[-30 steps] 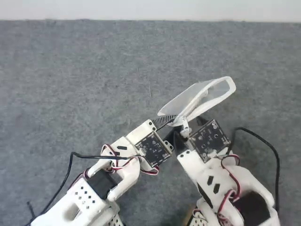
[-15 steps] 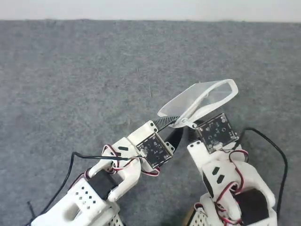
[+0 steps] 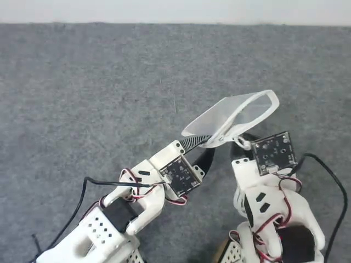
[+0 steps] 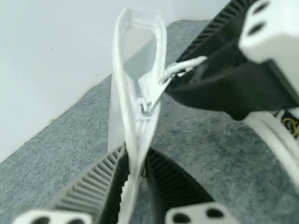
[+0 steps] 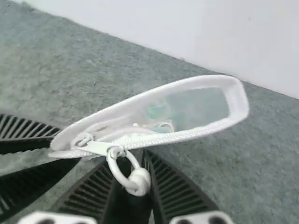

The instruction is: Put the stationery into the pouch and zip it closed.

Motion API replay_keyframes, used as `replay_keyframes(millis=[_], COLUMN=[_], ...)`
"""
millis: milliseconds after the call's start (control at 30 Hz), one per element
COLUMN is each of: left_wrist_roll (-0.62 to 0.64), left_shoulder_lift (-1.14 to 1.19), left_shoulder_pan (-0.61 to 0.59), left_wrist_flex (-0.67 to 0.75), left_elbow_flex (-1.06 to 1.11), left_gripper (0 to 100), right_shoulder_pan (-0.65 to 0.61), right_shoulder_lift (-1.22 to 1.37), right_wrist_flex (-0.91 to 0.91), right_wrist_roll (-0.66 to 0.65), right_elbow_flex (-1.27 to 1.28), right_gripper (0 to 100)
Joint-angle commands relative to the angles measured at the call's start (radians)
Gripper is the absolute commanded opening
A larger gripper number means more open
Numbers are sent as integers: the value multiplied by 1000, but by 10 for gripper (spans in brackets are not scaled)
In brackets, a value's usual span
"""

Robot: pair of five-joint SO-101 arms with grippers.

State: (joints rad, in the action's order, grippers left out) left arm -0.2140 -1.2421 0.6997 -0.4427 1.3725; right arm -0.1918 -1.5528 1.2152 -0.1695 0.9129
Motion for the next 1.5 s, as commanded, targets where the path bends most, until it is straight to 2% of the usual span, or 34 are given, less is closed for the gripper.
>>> replay_keyframes(millis=[0, 267, 433, 567, 767, 967, 1067, 1233, 1467], left_wrist_roll=[-8, -9, -5, 2, 103, 106, 129, 138, 135], left_shoulder_lift=[-3, -8, -9, -9, -11, -11, -9, -2, 0], left_shoulder_pan=[-9, -9, -5, -5, -3, 3, 20, 29, 29], left_wrist_flex=[-25, -25, -25, -20, -20, -12, 37, 72, 74], left_elbow_flex=[-41, -41, -45, -47, -81, -114, -113, -110, -110], left_gripper=[9, 9, 13, 94, 156, 160, 160, 160, 156], right_shoulder_pan=[73, 64, -56, -150, -159, -162, -165, -249, -262], right_shoulder_lift=[-10, -4, -13, -13, -13, -13, -13, -13, -13], right_wrist_flex=[-51, -59, -21, 8, 10, 24, 24, 62, 65], right_wrist_roll=[31, 35, -12, -37, -38, -38, -38, -78, -77], right_elbow_flex=[-60, -60, -60, -60, -58, -58, -58, -58, -58], right_gripper=[8, 8, 7, 7, 7, 7, 7, 7, 7])
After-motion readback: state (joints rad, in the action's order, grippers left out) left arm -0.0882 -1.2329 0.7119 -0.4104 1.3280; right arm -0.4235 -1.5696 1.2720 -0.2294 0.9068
